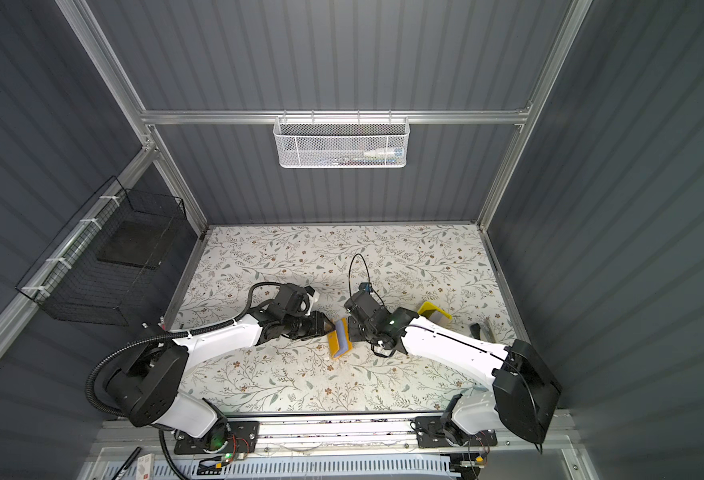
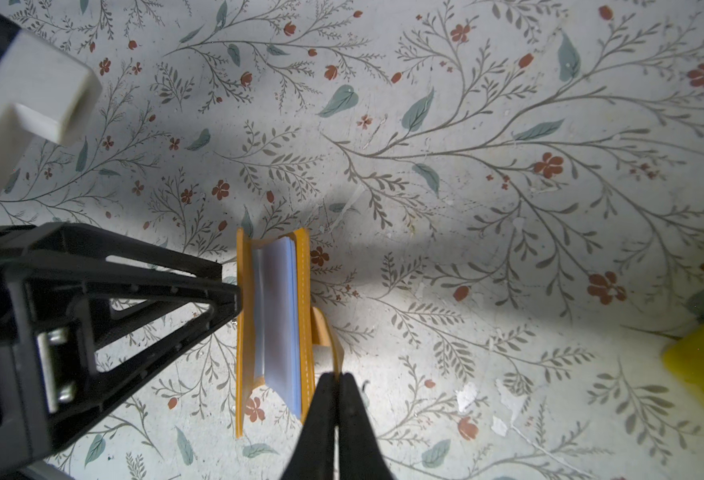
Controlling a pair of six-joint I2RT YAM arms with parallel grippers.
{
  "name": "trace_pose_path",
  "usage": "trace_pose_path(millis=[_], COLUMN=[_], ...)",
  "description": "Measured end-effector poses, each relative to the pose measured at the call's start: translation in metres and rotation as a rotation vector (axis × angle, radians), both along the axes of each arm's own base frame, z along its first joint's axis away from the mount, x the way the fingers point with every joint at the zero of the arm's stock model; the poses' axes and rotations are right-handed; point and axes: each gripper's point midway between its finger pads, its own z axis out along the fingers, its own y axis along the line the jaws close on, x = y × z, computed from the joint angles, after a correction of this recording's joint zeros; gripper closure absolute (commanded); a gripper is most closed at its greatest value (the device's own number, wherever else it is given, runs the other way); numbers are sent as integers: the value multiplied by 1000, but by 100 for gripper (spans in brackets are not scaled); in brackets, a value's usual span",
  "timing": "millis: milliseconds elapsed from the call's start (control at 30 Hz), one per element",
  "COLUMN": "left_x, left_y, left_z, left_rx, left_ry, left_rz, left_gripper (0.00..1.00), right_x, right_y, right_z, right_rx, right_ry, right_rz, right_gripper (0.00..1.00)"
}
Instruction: Put the credit cards into the card holder
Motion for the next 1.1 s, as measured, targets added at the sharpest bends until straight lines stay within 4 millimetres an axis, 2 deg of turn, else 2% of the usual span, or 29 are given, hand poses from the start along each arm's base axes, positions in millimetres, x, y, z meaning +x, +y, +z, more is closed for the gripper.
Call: trace_pose_path(millis=[433,800,1100], left_x=[-1,-7,-9], left_y=[10,19,26], left_z=[4,9,5], left_rx=[30,60,100], left_ry=[-8,-12,-10], left_rz=[13,16,22], left_gripper=[61,63,64], right_x=[3,4,4], right_y=[-4,-5,-3], right_z=[-5,-13,-20], right_rx=[-30,-51,-63], right_ry=[-4,6,21], right_rz=[-16,-19,-16], right_gripper=[93,93,91])
